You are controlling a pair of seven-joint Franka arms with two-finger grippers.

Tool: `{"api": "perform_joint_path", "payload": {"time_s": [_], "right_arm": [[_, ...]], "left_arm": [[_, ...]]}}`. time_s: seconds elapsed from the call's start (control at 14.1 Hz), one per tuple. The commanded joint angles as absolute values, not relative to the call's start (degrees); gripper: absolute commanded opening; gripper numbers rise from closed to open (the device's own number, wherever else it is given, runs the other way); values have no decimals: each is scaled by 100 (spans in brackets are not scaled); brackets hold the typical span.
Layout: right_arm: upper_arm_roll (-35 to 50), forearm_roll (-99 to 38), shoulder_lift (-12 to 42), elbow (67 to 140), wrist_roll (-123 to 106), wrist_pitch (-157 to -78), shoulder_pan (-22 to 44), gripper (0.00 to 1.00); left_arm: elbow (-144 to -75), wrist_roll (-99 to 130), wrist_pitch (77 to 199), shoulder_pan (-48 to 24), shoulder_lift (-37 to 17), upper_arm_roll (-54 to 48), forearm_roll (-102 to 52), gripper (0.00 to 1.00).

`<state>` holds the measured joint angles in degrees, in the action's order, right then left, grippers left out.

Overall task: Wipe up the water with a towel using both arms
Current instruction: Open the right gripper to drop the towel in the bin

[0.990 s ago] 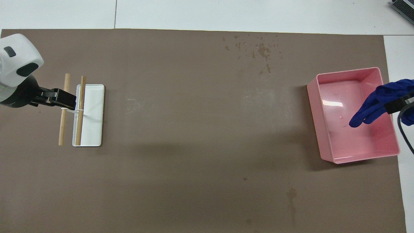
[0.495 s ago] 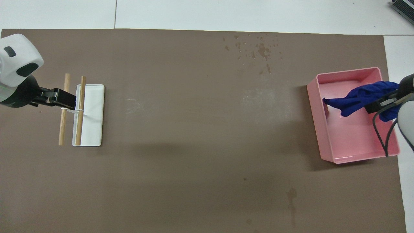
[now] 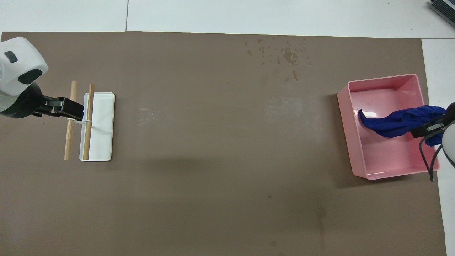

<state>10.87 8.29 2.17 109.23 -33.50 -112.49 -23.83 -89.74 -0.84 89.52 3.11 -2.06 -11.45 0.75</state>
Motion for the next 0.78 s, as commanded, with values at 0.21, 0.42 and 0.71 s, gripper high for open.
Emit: {"api": "perform_joint_path", "payload": {"time_s": [0.21, 0.42, 0.71], "right_arm": [[1160, 914, 105, 11039, -3252, -11347, -2408, 100], [1169, 835, 132, 10995, -3173, -11286, -2408, 100], [1257, 826, 132, 10426, -2586, -10637, -2181, 100]], "left_arm": [[-9105, -123, 8965, 334, -88, -1134, 70, 100], [-9105, -123, 8965, 334, -88, -1134, 70, 100], [-9105, -123, 8965, 334, -88, -1134, 70, 100]]}}
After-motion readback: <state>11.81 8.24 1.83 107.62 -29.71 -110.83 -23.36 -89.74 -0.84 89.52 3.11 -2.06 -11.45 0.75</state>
